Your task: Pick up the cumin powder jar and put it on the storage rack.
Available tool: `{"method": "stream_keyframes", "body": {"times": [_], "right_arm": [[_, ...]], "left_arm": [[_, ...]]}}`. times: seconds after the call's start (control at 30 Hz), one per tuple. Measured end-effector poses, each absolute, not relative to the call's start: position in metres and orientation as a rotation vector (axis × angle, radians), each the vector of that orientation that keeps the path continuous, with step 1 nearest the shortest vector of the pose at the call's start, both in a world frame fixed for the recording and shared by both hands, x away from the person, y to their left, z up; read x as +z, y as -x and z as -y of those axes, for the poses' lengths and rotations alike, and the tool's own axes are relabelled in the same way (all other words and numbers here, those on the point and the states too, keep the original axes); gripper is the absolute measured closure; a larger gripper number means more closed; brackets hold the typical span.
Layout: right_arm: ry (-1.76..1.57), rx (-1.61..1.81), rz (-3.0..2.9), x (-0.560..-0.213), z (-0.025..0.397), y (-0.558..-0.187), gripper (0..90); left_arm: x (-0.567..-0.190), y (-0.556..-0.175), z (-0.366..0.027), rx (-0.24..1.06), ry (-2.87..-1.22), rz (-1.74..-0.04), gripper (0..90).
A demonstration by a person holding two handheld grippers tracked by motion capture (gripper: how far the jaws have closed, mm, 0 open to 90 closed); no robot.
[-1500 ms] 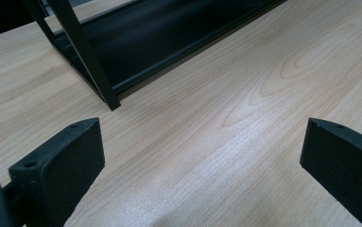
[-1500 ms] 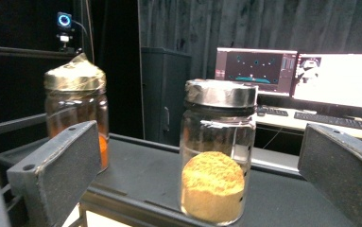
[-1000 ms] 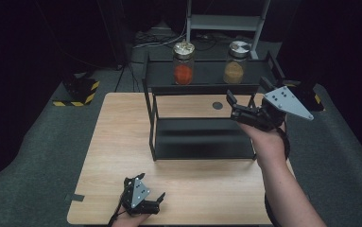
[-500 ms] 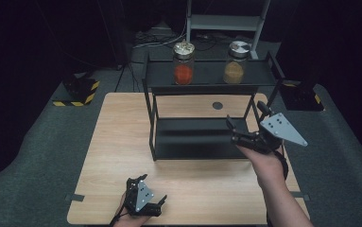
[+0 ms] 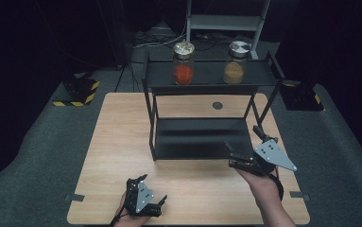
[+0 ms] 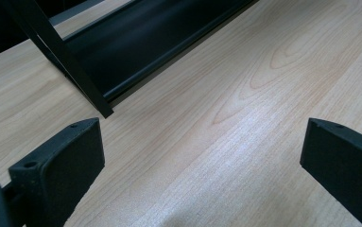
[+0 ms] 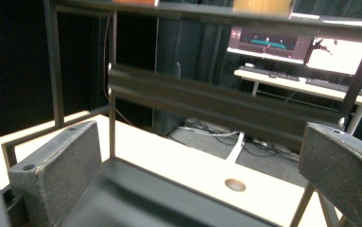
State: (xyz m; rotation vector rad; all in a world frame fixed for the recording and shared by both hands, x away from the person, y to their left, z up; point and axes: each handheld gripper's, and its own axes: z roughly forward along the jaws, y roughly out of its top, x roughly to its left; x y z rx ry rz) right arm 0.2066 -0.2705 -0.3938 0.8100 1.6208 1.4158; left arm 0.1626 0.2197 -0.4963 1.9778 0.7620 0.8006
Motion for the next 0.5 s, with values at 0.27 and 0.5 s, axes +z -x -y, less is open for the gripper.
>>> {"method": "stream_keyframes", "body": {"times": [0.27,0.5], "right_arm": [[-0.841,1.363,-1.667,-0.421,0.274,-0.198,0.0],[-0.882,1.33,-1.703,-0.442,0.278,-0.192,0.0]], "left_arm": [[-0.496,-0.163,-0.22,0.799,-1.98,-0.765,0.7],[-0.496,-0.163,-0.219,0.802,-1.982,-0.762,0.7]]}}
